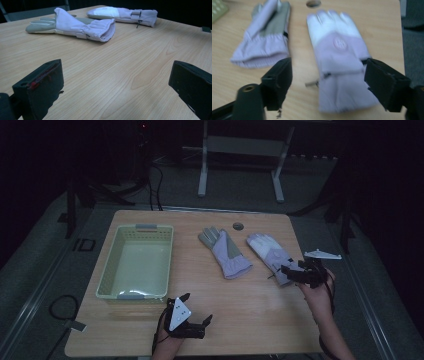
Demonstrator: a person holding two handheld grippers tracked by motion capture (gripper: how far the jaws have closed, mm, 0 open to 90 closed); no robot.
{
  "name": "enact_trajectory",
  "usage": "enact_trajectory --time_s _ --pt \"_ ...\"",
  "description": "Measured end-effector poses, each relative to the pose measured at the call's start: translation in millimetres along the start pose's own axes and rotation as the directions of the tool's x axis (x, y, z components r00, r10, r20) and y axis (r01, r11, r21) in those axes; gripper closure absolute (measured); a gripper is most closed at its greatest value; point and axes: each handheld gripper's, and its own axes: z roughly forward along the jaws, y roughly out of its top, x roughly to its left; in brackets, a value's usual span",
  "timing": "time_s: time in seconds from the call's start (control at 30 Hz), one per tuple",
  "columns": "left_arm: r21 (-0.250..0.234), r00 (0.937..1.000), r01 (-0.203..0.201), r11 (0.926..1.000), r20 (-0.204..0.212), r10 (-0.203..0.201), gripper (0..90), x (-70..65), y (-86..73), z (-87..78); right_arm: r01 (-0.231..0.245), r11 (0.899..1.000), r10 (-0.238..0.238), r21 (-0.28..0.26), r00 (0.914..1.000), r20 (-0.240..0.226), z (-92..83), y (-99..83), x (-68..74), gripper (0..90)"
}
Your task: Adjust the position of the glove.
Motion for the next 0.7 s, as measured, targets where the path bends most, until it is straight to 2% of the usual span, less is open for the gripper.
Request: enact_trajectory --time_s 0.2,0.27,0.43,0.5,0.57,0.7 --pt "-0.002 1.0000 0.000 1.0000 0.002 0.000 0.0 0.0 -0.1 -0.1 0.032 0.999 -0.032 -0.008 0.9988 -0.037 10.0 23.3 18.8 26.1" --pt "-0.001 1.0000 -0.001 1.0000 0.003 0.001 0.0 0.0 -0.1 -0.1 0.036 0.999 -0.036 -0.004 0.9983 -0.045 11.6 25.6 20.7 27.7" --pt "-0.002 1.0000 0.001 1.0000 0.004 -0.001 0.0 0.1 -0.1 -0.1 0.062 0.998 -0.061 0.007 0.9948 -0.081 26.0 40.7 37.8 28.4" --pt "-0.002 1.0000 0.001 1.0000 0.005 -0.001 0.0 0.1 -0.1 -0.1 0.080 0.997 -0.079 0.007 0.9936 -0.080 31.1 44.8 44.3 28.5" --pt "-0.002 1.0000 0.000 1.0000 0.005 0.000 0.0 0.0 -0.1 -0.1 0.096 0.995 -0.094 0.025 0.9913 -0.092 36.6 48.7 50.3 32.6" --pt "-0.003 1.0000 0.002 1.0000 0.006 -0.002 0.0 0.1 -0.1 -0.1 0.119 0.992 -0.114 0.034 0.9866 -0.116 48.9 55.7 63.9 34.2"
